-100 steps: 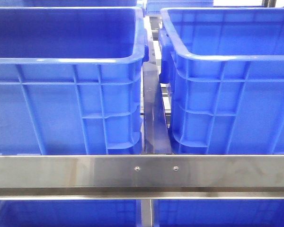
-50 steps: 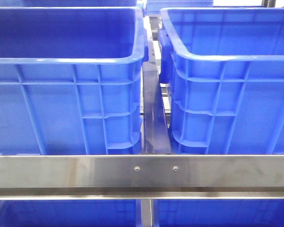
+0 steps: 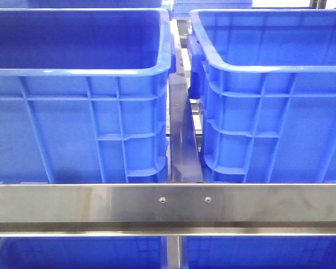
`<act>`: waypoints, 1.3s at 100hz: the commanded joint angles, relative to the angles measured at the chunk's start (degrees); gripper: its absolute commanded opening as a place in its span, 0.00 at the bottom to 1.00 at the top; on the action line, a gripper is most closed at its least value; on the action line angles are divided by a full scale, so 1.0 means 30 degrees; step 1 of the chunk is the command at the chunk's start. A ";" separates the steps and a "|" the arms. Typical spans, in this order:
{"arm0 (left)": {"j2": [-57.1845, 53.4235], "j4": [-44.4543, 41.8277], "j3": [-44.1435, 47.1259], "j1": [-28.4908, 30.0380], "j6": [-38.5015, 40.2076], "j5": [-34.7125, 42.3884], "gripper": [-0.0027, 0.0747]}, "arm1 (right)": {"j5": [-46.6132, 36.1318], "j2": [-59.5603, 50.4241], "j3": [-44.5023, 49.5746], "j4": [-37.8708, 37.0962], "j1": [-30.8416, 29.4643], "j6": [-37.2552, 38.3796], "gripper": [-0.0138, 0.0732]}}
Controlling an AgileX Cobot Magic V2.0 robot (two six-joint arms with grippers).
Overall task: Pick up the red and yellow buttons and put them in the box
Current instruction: 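Carry the red button with the right gripper and lower it into the empty crate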
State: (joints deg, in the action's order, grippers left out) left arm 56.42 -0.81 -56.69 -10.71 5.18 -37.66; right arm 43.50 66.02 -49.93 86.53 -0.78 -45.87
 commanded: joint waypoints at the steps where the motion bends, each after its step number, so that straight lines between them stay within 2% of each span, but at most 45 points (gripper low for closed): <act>1: -0.1937 0.0271 0.0680 0.0744 0.0213 0.1584 0.61 | -0.0045 -0.0543 -0.0754 0.1016 -0.0095 -0.0221 0.30; 17: -0.4744 0.0271 0.2663 0.1286 0.0213 0.2123 0.59 | -0.0317 -0.0543 -0.0754 0.0994 -0.0095 -0.0225 0.30; 27: -0.6139 0.0271 0.3429 0.1286 0.0213 0.2394 0.52 | -0.0561 -0.0543 -0.0754 0.0994 -0.0095 -0.0479 0.30; 37: -0.7047 0.0160 0.3782 0.1286 0.0134 0.2474 0.37 | -0.1213 -0.0543 -0.0754 0.0994 -0.0095 -0.0904 0.30; 43: -0.7331 0.0114 0.3782 0.1286 0.0062 0.2474 0.24 | -0.1822 -0.0543 -0.0754 0.0994 -0.0095 -0.1240 0.30; 51: -0.7433 0.0113 0.3782 0.1286 0.0062 0.2474 0.08 | -0.2996 -0.0543 -0.0787 0.0994 -0.0095 -0.2369 0.30; 56: -0.7433 0.0113 0.3782 0.1286 0.0062 0.2474 0.01 | -0.3859 -0.0543 -0.0899 0.0994 -0.0095 -0.3190 0.30; 83: -0.7433 0.0113 0.3822 0.1286 0.0062 0.2506 0.01 | -0.8994 0.0289 -0.1895 0.1082 -0.0058 -0.8828 0.30; 114: -0.7433 0.0113 0.3822 0.1286 0.0062 0.2628 0.01 | -1.1885 0.4359 -0.3711 0.1202 0.1029 -1.3496 0.30; 130: -0.7433 0.0113 0.3822 0.1286 0.0062 0.2628 0.01 | -1.2092 0.6771 -0.5004 0.1202 0.1514 -1.5110 0.30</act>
State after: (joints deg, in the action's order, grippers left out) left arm 34.12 -0.50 -43.64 -6.92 5.18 -34.61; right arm 7.74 85.23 -60.98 88.96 3.14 -87.82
